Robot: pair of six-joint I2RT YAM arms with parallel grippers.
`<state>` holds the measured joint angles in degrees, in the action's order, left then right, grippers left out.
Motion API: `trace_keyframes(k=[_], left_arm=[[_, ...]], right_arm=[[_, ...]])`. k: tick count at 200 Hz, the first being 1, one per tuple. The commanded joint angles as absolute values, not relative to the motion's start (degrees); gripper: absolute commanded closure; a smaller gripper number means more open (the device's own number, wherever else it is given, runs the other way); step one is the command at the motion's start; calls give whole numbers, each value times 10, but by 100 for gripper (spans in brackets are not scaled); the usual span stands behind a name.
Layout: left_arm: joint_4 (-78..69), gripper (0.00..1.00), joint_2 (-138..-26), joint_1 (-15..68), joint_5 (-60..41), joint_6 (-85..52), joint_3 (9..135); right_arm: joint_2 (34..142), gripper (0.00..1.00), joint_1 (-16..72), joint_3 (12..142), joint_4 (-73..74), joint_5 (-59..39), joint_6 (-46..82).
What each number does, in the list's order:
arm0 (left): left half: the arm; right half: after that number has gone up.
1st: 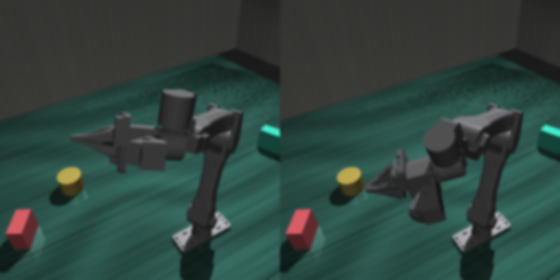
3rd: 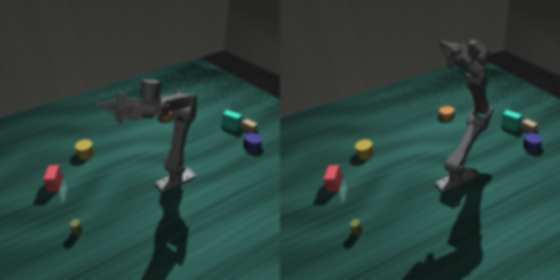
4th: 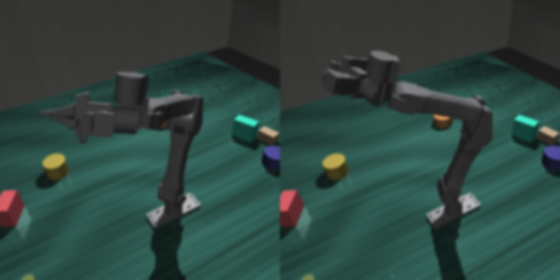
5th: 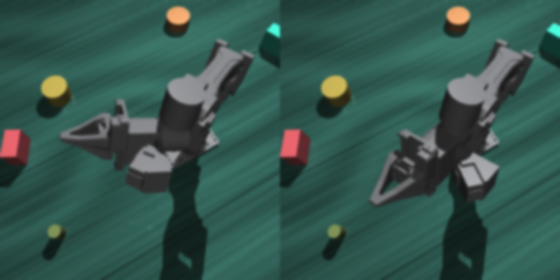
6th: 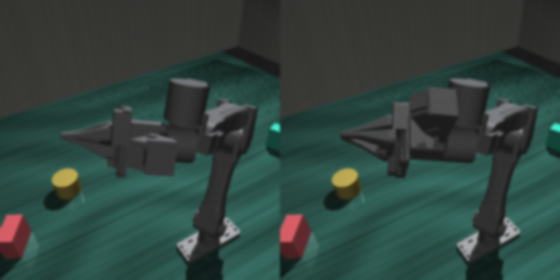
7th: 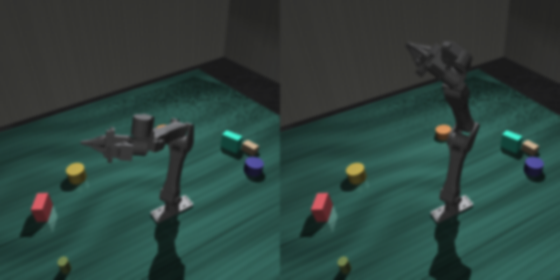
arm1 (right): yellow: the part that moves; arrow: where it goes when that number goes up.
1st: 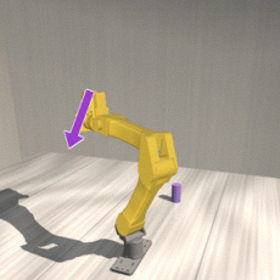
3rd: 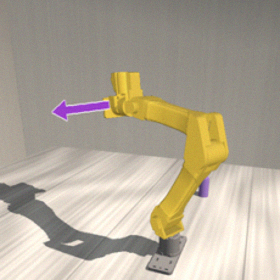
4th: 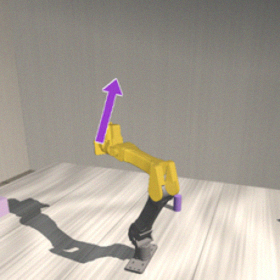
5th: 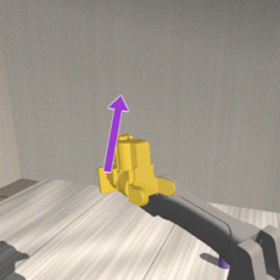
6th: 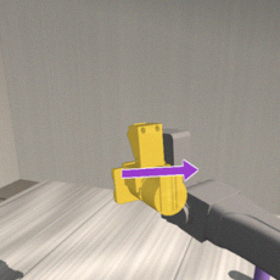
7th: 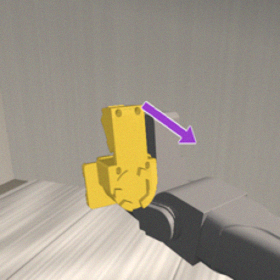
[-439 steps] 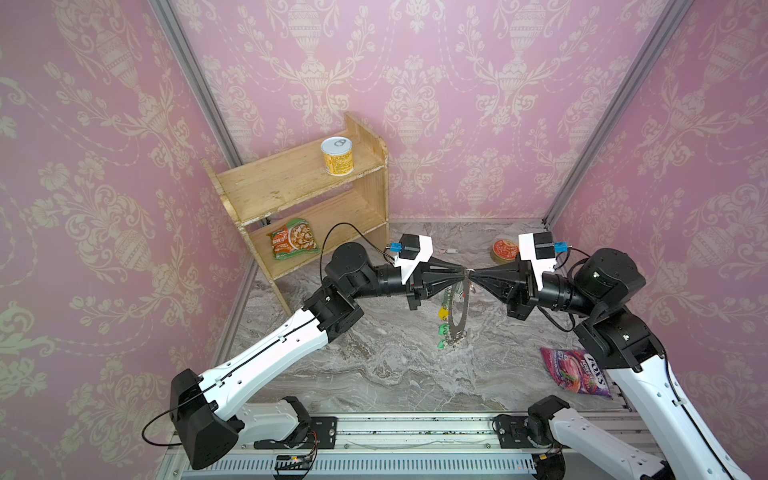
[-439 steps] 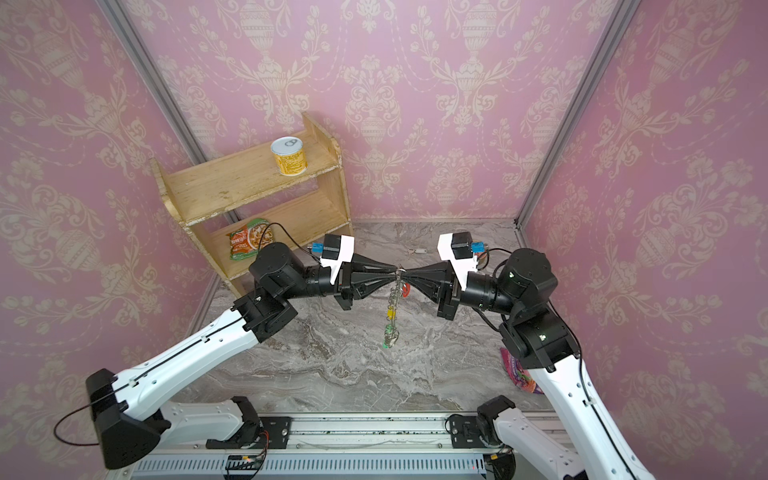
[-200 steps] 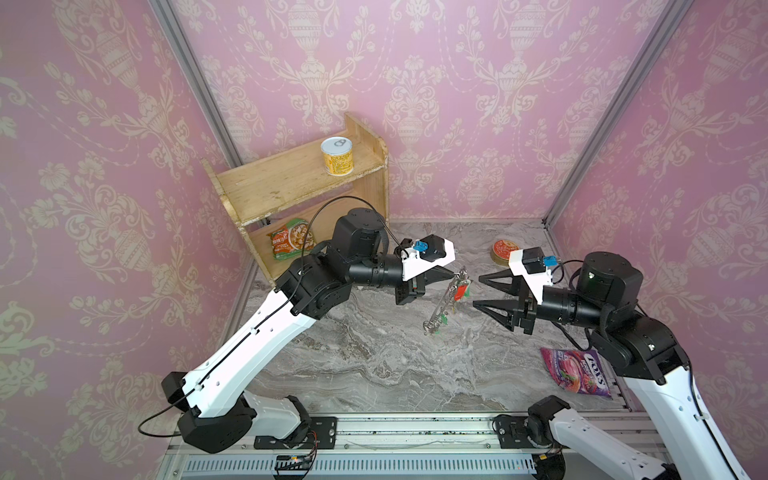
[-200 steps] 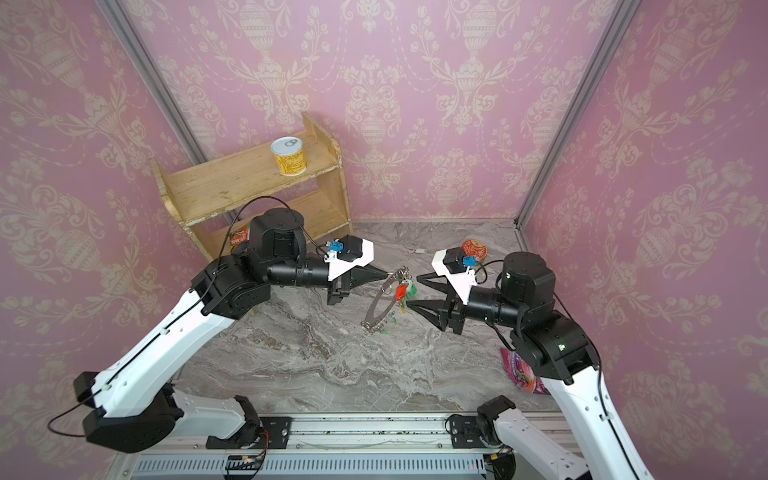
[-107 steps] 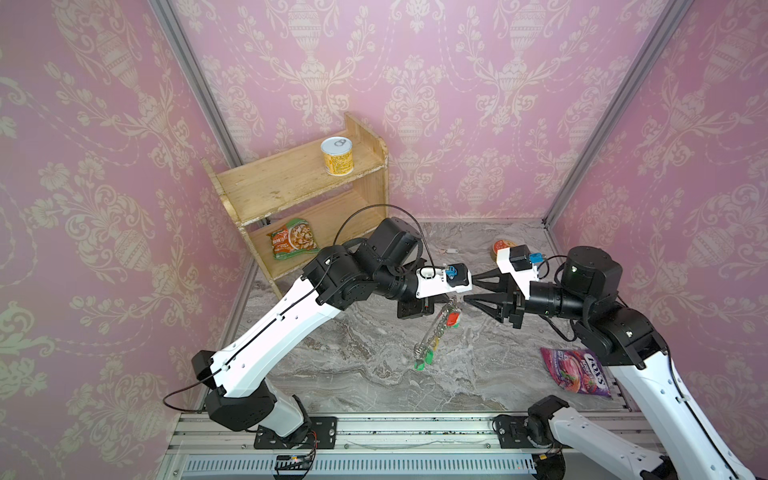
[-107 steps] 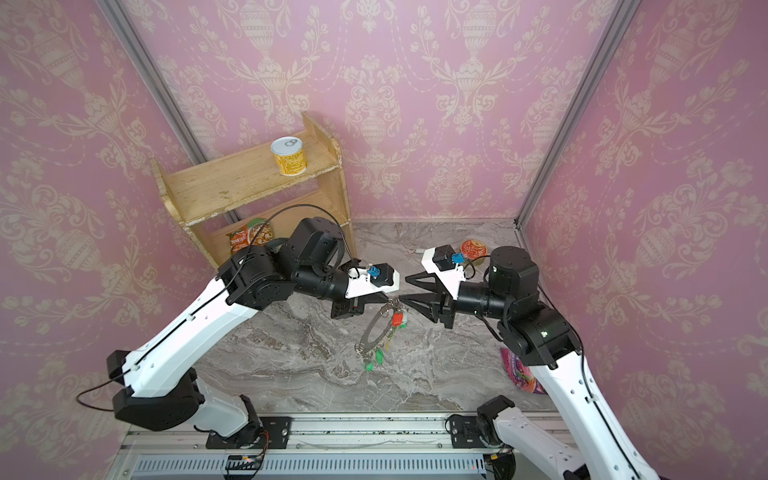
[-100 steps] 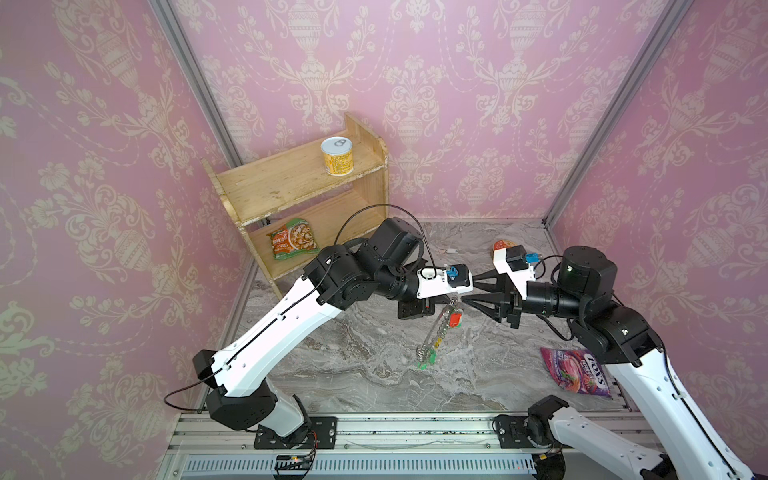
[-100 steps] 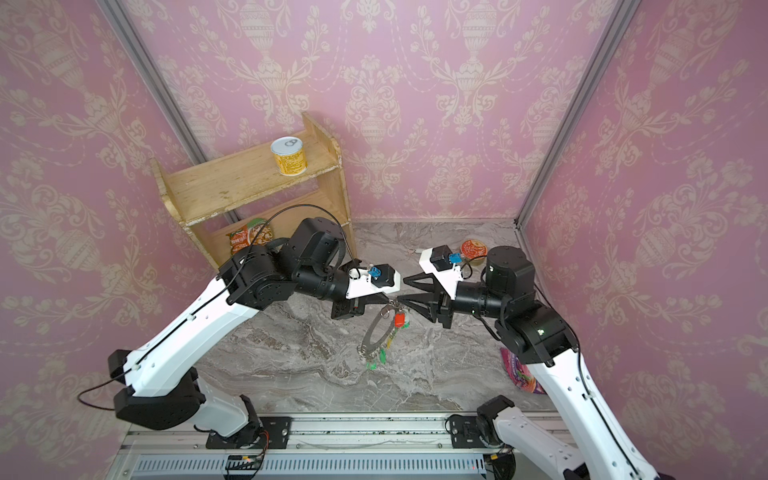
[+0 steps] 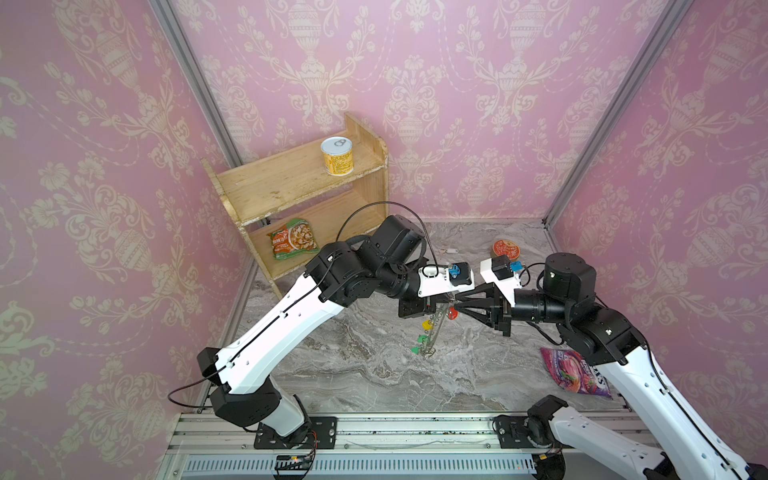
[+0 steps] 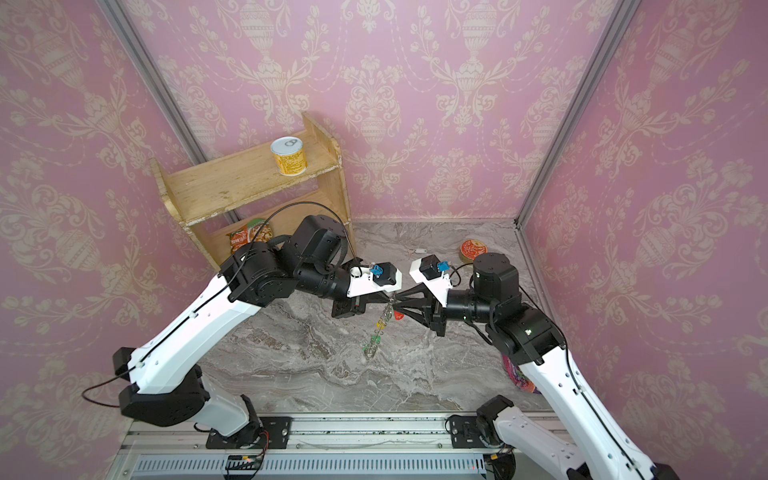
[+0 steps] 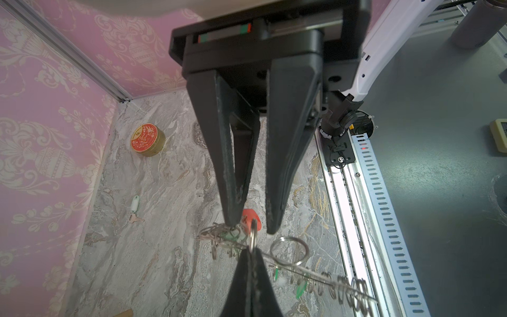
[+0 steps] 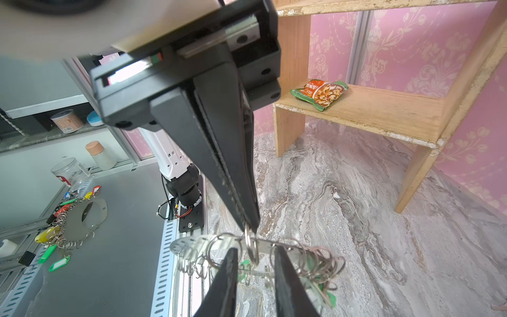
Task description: Put the keys on the keyring
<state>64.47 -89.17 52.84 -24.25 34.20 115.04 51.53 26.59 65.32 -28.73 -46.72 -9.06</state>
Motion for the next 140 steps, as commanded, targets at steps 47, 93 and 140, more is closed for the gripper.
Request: trace_keyframes(k=[47, 93, 140], left_arm=[[647, 100, -897, 540, -260, 338, 1177], [647, 100, -897, 544, -261, 338, 1179], [644, 100, -898, 547, -264, 338, 1180]], right_arm=[[514, 83, 279, 662, -271, -476, -92], [516, 93, 282, 666, -279, -472, -96], [516, 100, 285, 669, -279, -469, -96]])
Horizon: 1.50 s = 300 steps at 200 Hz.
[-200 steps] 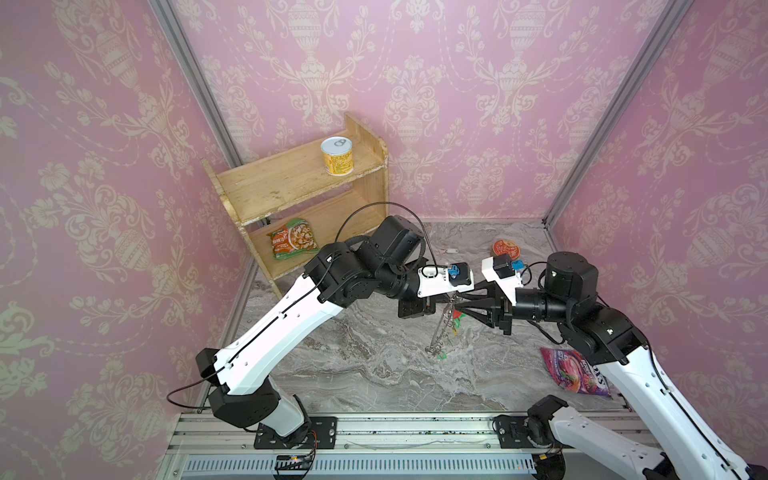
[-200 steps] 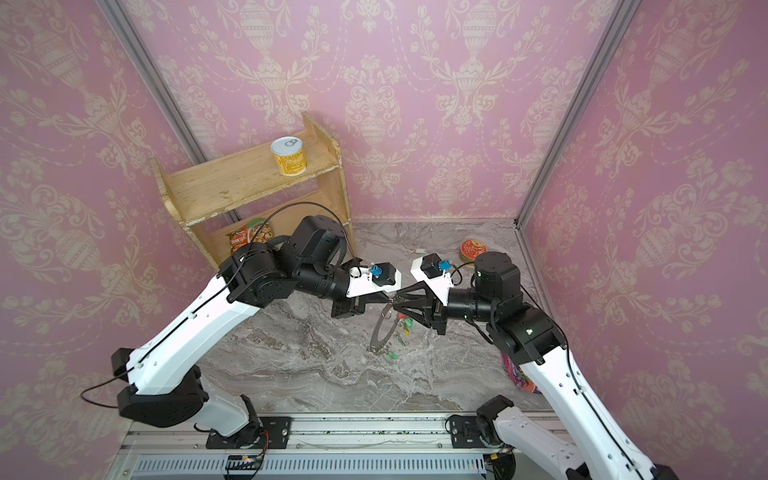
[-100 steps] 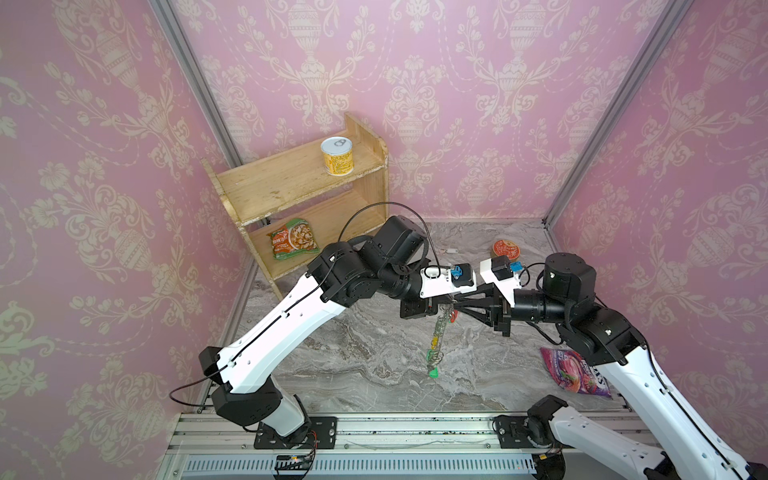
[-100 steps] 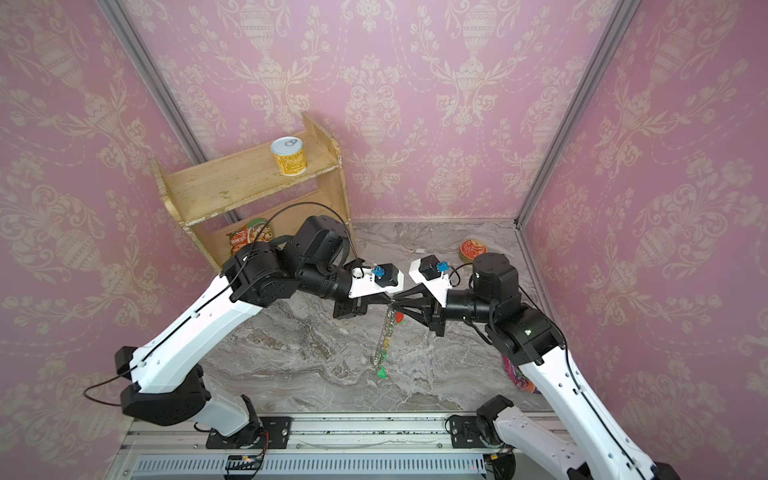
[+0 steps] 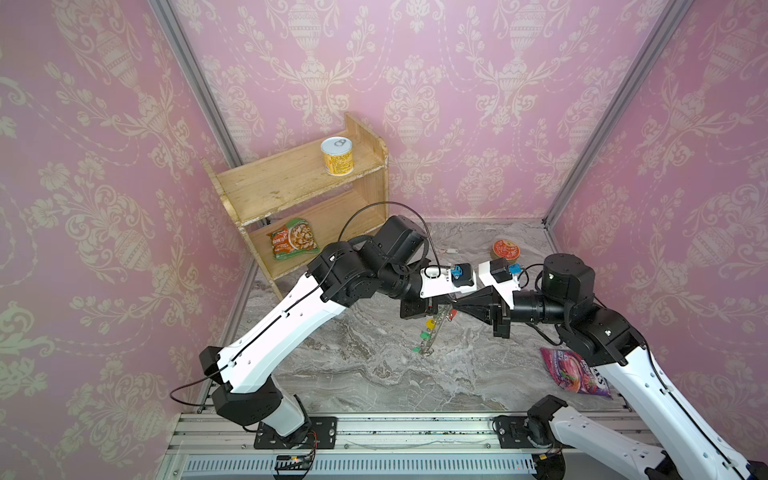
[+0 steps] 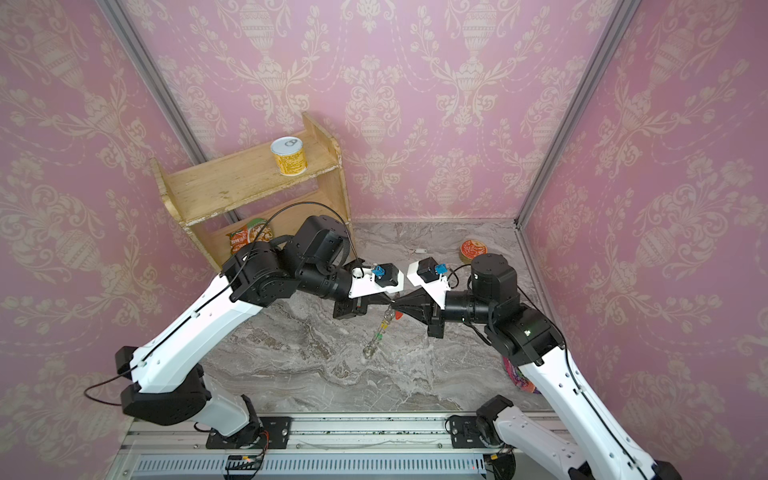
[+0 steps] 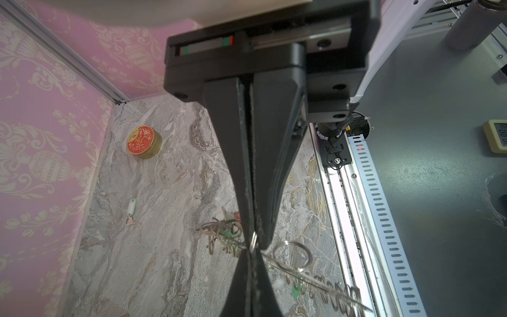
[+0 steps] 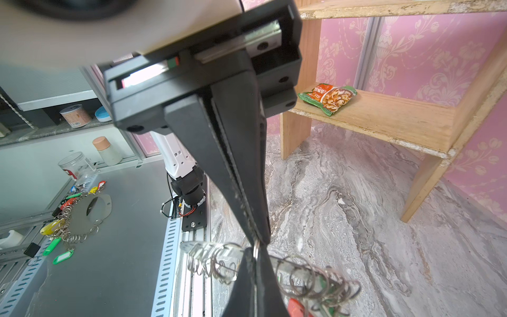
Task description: Put the keys on the keyring
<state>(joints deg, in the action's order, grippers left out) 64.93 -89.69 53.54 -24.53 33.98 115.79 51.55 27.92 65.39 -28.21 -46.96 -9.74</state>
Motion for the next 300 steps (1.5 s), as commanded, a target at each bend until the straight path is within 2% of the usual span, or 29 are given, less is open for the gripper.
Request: trace_keyframes(k=[1, 71, 83, 99, 119, 142, 200, 250, 300], left_arm=[[644, 100, -898, 547, -264, 338, 1180], [608, 100, -884, 549, -251, 307, 1153], [575, 88, -867, 549, -234, 287, 1125], [509, 77, -829, 548, -211, 261, 1069], [412, 72, -774, 545, -200, 229, 984], [348, 71, -741, 533, -223, 191, 933], [294, 71, -731, 532, -282, 153, 908], [255, 71, -729, 532, -293, 144, 888], [201, 76, -705, 532, -270, 143, 857]], right_arm=[[516, 100, 285, 668, -279, -469, -96], [491, 100, 286, 646, -213, -457, -59], [484, 100, 284, 640, -201, -453, -52], [473, 100, 283, 632, -180, -449, -43], [462, 100, 280, 624, -152, -446, -27], [453, 100, 274, 617, -116, -447, -6], [444, 100, 248, 595, -18, -469, 60], [445, 100, 248, 601, 3, -485, 80], [449, 100, 248, 608, 0, -502, 81]])
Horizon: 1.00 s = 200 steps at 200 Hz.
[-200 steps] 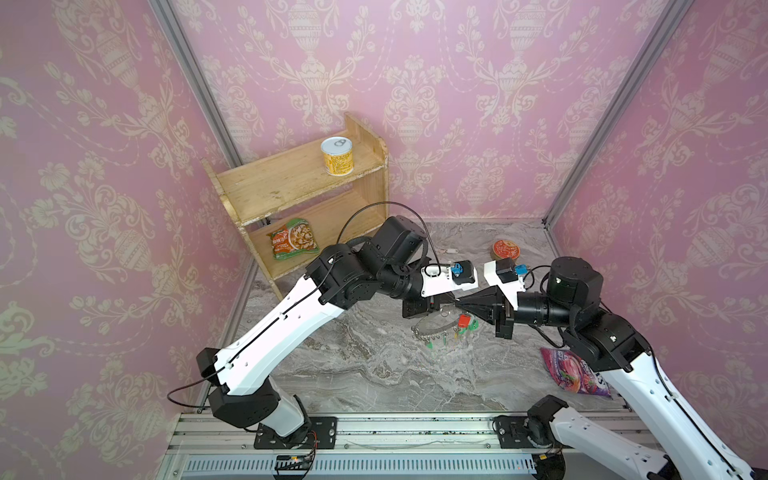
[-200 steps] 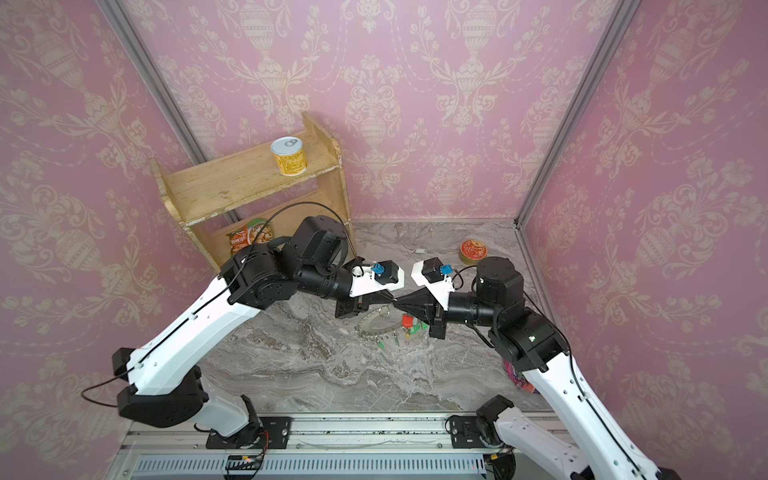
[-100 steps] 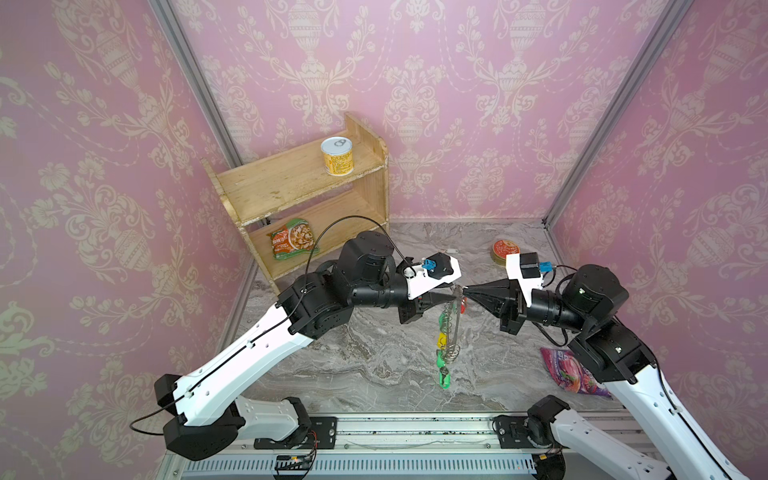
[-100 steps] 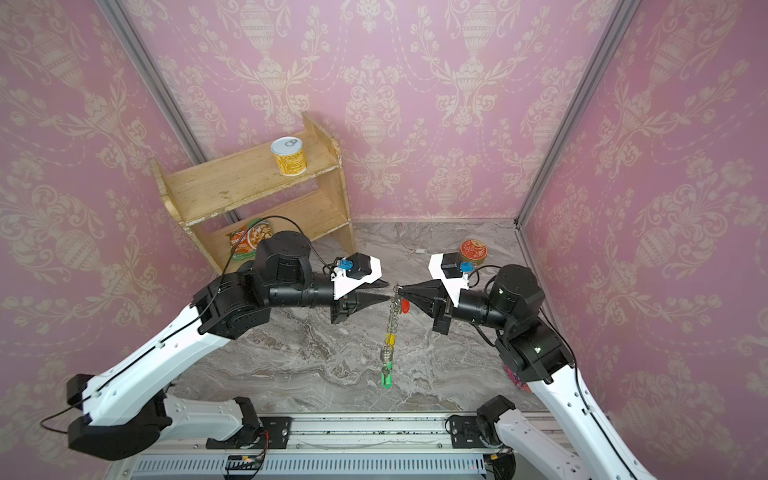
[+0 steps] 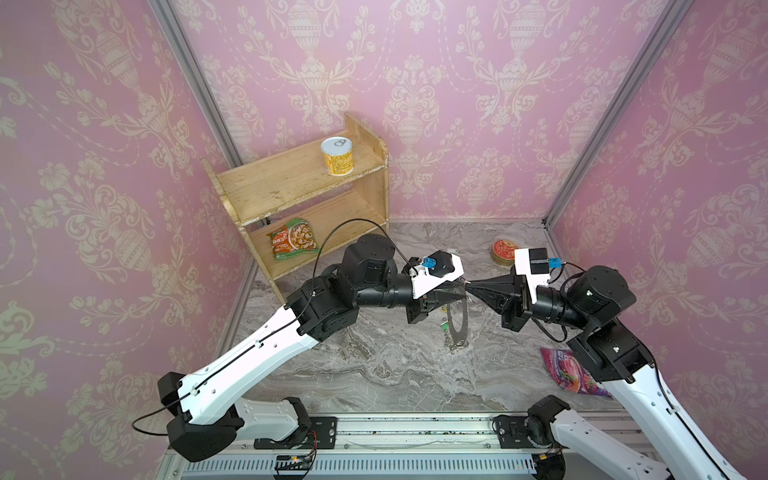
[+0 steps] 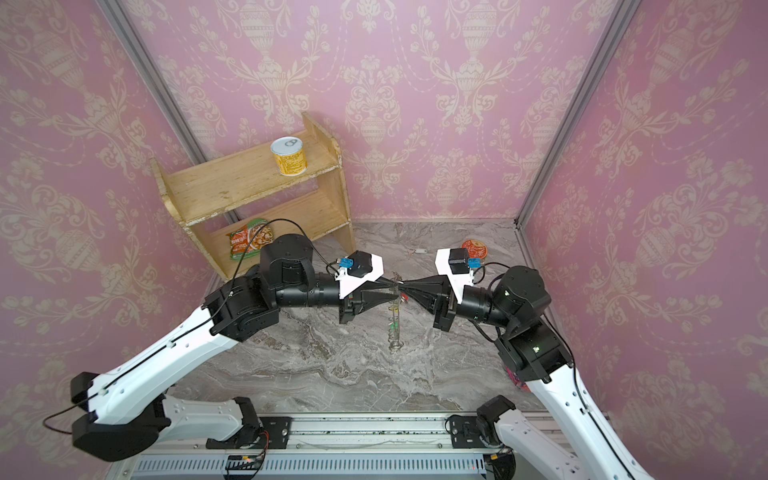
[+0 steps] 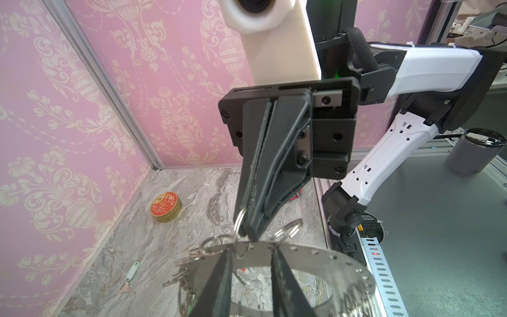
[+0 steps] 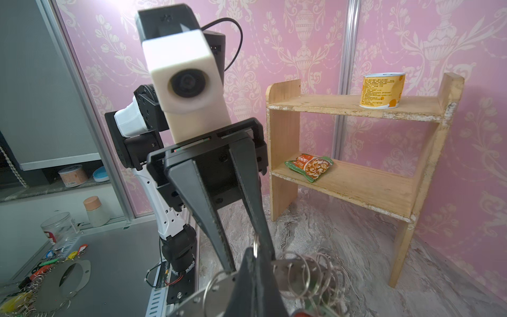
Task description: Put the keys on the keyring
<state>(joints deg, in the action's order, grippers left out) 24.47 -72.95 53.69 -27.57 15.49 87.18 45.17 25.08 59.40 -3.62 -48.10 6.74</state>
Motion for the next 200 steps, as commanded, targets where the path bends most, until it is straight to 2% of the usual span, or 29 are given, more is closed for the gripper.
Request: trace_keyframes(k=[1, 80, 133, 173, 200], left_arm=[[200, 76, -704, 532, -270, 144, 857], [187, 86, -710, 532, -286, 143, 855], [193, 78, -708, 532, -275, 134, 850], [204, 65, -701, 532, -249, 127, 849], [211, 64, -697, 532, -242, 122, 851]], right_arm=[[449, 100, 247, 607, -1, -502, 82], [454, 100, 247, 618, -7, -511, 79], [443, 100, 247, 618, -13, -487, 74], [440, 100, 248, 619, -21, -471, 68], [440, 100, 248, 620, -24, -465, 68]])
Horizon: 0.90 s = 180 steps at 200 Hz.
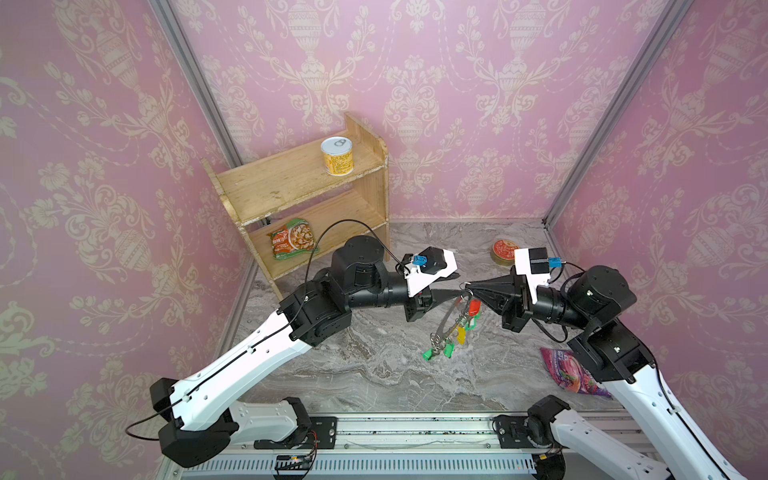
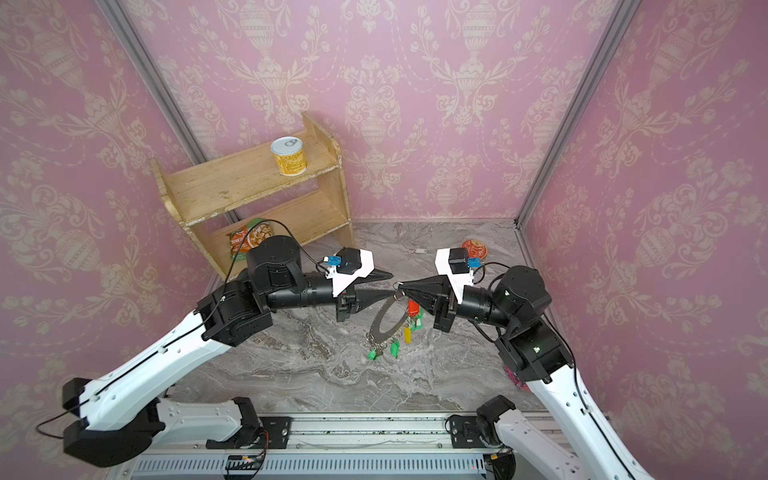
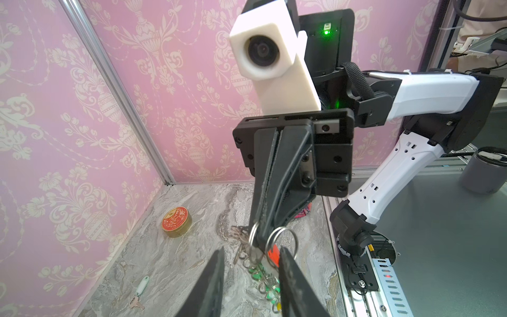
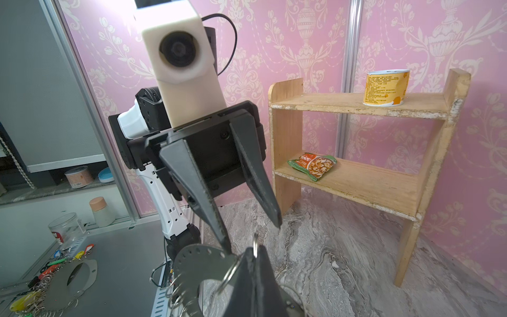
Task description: Put the keys on the keyring
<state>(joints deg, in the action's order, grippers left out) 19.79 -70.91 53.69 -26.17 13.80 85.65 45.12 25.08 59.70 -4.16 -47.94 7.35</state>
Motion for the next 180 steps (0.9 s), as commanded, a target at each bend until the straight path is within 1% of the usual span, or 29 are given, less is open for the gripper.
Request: trace_keyframes(k=[1, 28, 59, 105, 121, 168, 180], left_arm=[[211, 64, -697, 532, -242, 122, 851], [215, 63, -696, 532, -235, 120, 851], [214, 62, -701, 532, -230, 127, 849], [201, 76, -707, 532, -250, 127, 853], [193, 80, -709, 532, -260, 124, 855], [183, 81, -716, 533, -302, 110, 862], [183, 84, -719, 533, -309, 109, 863]], right_arm=[[440, 100, 248, 620, -24, -465, 68], [441, 100, 247, 623, -27, -468, 68], [447, 100, 248, 632, -31, -497, 70], [450, 100, 249, 642, -47, -513, 64], [453, 100, 252, 645, -55, -518, 58], [458, 100, 256, 649, -67, -514, 48], [457, 100, 256, 648, -69, -513, 47]])
